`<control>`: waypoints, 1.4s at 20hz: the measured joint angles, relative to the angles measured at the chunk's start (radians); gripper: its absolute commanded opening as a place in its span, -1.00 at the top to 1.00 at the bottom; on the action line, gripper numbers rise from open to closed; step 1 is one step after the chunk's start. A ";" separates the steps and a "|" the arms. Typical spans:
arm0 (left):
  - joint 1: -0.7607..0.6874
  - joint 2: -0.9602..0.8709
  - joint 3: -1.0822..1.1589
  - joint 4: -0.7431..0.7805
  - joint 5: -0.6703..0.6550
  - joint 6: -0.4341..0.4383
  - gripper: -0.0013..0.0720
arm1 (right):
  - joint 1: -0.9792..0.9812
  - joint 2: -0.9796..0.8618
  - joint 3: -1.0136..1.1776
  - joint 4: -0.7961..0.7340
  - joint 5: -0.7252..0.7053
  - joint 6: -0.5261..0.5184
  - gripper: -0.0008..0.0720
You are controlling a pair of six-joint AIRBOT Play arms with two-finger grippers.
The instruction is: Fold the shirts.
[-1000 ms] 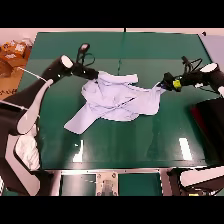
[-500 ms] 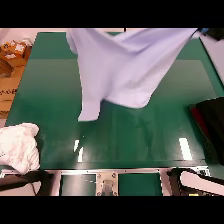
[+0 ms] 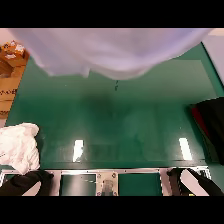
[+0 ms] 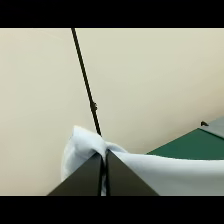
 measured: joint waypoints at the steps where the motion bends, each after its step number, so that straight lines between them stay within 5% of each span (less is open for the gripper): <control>1: 0.000 0.002 -0.010 0.030 -0.019 -0.029 0.90 | -0.005 0.005 -0.005 -0.001 -0.008 0.000 0.93; 9: 0.000 -0.168 -0.262 0.197 -0.069 -0.179 0.90 | 0.021 -0.067 -0.327 0.021 -0.032 -0.039 0.93; 18: 0.000 -0.671 -0.391 0.111 0.193 -0.172 0.90 | 0.172 -0.489 -0.673 0.058 -0.175 -0.132 0.93; 19: 0.000 -0.714 -0.394 0.087 0.211 -0.163 0.80 | 0.177 -0.535 -0.678 0.070 -0.190 -0.132 0.62; 20: 0.001 -0.751 -0.397 0.069 0.224 -0.154 0.14 | 0.179 -0.570 -0.679 0.076 -0.198 -0.134 0.07; 21: 0.005 -0.774 -0.396 0.057 0.238 -0.150 -0.28 | 0.177 -0.597 -0.681 0.085 -0.206 -0.135 -0.07; 23: 0.023 -0.809 -0.384 0.037 0.212 -0.141 -0.28 | 0.155 -0.629 -0.679 0.093 -0.206 -0.133 0.27; 24: 0.039 -0.818 -0.369 0.033 0.174 -0.135 -0.28 | 0.135 -0.637 -0.674 0.095 -0.192 -0.124 0.72; 25: 0.058 -0.819 -0.350 0.029 0.138 -0.124 -0.28 | 0.106 -0.640 -0.669 0.098 -0.162 -0.113 0.93; 27: 0.104 -0.822 -0.309 0.021 0.024 -0.099 -0.21 | 0.041 -0.641 -0.665 0.100 -0.081 -0.104 0.93; 28: 0.132 -0.818 -0.286 0.020 -0.029 -0.091 0.36 | 0.009 -0.637 -0.668 0.093 -0.034 -0.098 0.93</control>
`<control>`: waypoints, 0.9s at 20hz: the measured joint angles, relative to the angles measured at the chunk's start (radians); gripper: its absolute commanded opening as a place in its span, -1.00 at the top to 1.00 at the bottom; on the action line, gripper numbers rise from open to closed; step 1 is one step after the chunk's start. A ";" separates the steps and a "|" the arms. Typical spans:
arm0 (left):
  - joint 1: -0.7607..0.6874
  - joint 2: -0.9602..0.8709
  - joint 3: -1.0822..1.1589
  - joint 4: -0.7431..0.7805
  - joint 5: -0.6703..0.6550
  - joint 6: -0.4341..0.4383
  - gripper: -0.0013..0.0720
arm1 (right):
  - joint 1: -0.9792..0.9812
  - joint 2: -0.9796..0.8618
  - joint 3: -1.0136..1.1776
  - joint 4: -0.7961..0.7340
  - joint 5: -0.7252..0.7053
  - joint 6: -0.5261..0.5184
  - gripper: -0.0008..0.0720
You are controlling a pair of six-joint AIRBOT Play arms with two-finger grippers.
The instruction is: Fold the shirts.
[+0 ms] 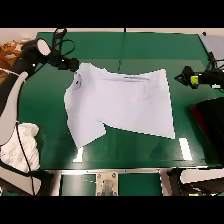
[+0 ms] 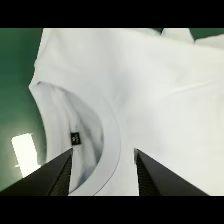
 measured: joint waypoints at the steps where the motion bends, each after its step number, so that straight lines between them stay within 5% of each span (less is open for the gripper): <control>1: 0.026 0.006 0.016 -0.002 -0.046 0.008 0.91 | -0.032 0.011 -0.010 -0.013 0.055 0.003 0.93; 4: 0.083 0.021 0.042 -0.011 -0.171 0.040 0.90 | -0.116 0.075 -0.095 -0.113 0.176 0.010 0.85; 5: 0.097 0.024 0.045 -0.010 -0.196 0.049 0.90 | -0.144 0.105 -0.140 -0.154 0.204 0.013 0.28; 6: 0.106 0.024 0.046 -0.007 -0.217 0.058 0.90 | -0.169 0.130 -0.185 -0.187 0.225 0.013 -0.50; 18: 0.129 0.029 0.049 -0.030 -0.304 0.083 0.90 | -0.240 0.163 -0.610 -0.282 0.293 0.013 -0.53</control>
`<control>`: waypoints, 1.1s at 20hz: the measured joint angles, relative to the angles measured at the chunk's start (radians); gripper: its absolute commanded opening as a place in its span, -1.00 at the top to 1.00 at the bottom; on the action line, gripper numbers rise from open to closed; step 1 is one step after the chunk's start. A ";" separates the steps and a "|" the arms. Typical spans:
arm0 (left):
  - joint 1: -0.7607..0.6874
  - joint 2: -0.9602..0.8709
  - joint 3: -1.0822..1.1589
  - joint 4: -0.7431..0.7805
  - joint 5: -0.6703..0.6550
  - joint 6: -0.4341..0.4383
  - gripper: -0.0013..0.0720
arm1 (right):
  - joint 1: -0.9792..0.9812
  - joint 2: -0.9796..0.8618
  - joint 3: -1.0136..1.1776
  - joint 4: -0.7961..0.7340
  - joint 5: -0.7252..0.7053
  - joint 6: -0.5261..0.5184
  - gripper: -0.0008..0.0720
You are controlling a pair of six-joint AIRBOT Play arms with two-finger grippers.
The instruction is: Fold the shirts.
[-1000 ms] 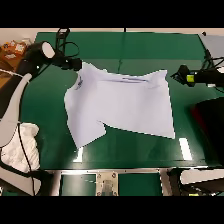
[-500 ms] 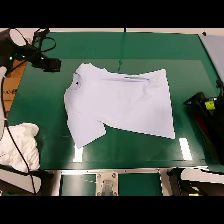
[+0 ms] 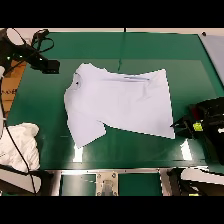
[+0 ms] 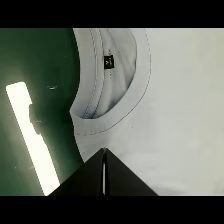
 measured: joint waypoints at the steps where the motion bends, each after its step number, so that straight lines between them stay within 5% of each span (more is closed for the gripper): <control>1: 0.000 0.000 0.001 0.000 -0.006 0.000 0.90 | 0.019 -0.006 -0.007 -0.001 0.004 0.000 -0.08; 2: 0.000 0.000 0.002 -0.001 -0.012 0.000 0.90 | 0.039 -0.011 -0.012 -0.014 -0.002 -0.003 0.66; 3: -0.001 0.002 0.002 -0.001 -0.018 0.000 0.90 | 0.056 -0.015 -0.013 -0.025 -0.018 -0.008 0.93; 12: 0.000 0.076 -0.046 0.003 -0.126 -0.046 0.90 | 0.036 -0.009 0.206 -0.048 -0.070 0.036 0.93; 18: -0.001 0.212 -0.333 -0.045 -0.148 -0.128 0.88 | 0.037 -0.003 0.243 -0.028 -0.127 0.073 0.93; 20: -0.001 0.246 -0.462 -0.073 -0.130 -0.167 -0.41 | 0.055 -0.003 0.241 -0.014 -0.143 0.063 0.93; 22: -0.001 0.266 -0.591 -0.105 -0.090 -0.196 -0.44 | 0.075 -0.003 0.241 0.003 -0.150 0.058 0.93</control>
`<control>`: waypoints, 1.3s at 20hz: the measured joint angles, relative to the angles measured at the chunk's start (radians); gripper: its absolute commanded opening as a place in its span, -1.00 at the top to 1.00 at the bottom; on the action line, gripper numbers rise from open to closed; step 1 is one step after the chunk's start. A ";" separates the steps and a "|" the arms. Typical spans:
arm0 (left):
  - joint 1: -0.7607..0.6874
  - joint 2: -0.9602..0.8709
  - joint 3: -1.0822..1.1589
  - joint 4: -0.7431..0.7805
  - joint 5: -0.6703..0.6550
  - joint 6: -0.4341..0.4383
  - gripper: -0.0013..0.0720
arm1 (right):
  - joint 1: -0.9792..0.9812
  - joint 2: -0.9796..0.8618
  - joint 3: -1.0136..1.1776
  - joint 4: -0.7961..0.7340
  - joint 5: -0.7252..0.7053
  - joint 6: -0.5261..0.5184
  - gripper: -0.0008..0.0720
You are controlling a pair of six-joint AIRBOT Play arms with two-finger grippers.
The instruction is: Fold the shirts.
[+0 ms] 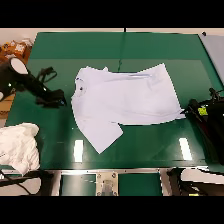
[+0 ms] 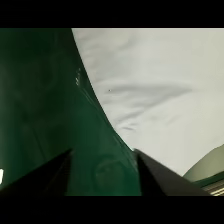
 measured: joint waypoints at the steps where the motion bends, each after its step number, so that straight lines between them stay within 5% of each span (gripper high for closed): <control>1: 0.000 0.006 -0.057 -0.019 0.029 -0.007 -0.44 | 0.008 0.000 0.000 0.003 -0.003 -0.002 0.93; 8: -0.038 0.018 -0.381 -0.238 0.282 -0.014 -0.44 | 0.037 -0.001 -0.001 0.019 -0.017 -0.006 0.93; 11: -0.057 0.020 -0.444 -0.312 0.366 -0.017 -0.01 | 0.045 -0.002 -0.001 0.025 -0.021 -0.007 0.93; 14: -0.065 0.022 -0.470 -0.346 0.422 -0.003 0.01 | 0.051 -0.002 -0.002 0.025 -0.023 -0.007 0.93; 15: -0.066 0.021 -0.475 -0.352 0.435 0.002 0.69 | 0.051 -0.003 -0.003 0.027 -0.023 -0.007 0.93; 16: -0.067 0.020 -0.479 -0.349 0.457 0.009 0.88 | 0.051 -0.003 -0.004 0.027 -0.025 -0.007 0.93; 26: -0.064 0.093 -0.428 -0.259 0.462 0.097 0.90 | 0.056 0.015 -0.013 0.142 0.036 -0.006 0.94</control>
